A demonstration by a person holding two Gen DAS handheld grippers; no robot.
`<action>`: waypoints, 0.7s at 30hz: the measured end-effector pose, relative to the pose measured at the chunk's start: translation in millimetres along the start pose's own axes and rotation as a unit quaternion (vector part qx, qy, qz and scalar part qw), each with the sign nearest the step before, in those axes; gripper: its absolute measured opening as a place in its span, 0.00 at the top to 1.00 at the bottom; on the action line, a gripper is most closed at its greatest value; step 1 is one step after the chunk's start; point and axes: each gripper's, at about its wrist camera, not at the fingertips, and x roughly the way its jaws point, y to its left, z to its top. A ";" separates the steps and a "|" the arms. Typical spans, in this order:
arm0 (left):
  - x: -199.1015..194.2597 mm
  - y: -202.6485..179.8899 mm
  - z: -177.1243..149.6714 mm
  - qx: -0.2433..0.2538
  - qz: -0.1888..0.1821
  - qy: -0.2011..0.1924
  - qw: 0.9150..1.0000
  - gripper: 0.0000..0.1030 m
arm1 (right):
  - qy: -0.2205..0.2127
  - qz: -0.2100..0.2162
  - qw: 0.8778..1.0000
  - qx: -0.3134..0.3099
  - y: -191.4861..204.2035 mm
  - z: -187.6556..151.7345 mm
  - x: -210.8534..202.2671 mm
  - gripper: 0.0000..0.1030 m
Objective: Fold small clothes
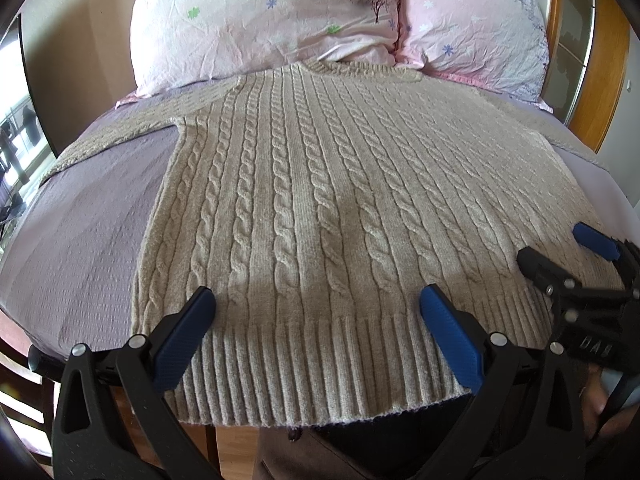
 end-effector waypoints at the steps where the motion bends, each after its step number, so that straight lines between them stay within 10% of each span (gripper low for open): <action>1: -0.4 0.0 -0.2 0.002 -0.001 -0.003 1.000 0.02 | 0.003 0.012 1.000 0.004 -5.1 5.1 2.1 0.01; 9: 2.5 11.9 19.3 0.008 -0.051 -0.028 0.998 0.02 | -0.025 -0.082 0.979 0.184 -182.8 71.8 -0.7 0.01; 14: 3.5 25.7 44.0 -0.001 -0.137 -0.081 0.987 0.02 | -0.001 -0.134 0.924 0.358 -336.5 97.3 21.9 0.20; 21: 4.3 56.5 81.0 -0.047 -0.174 -0.138 0.974 0.02 | 0.003 -0.176 0.857 0.484 -451.3 104.5 50.3 0.49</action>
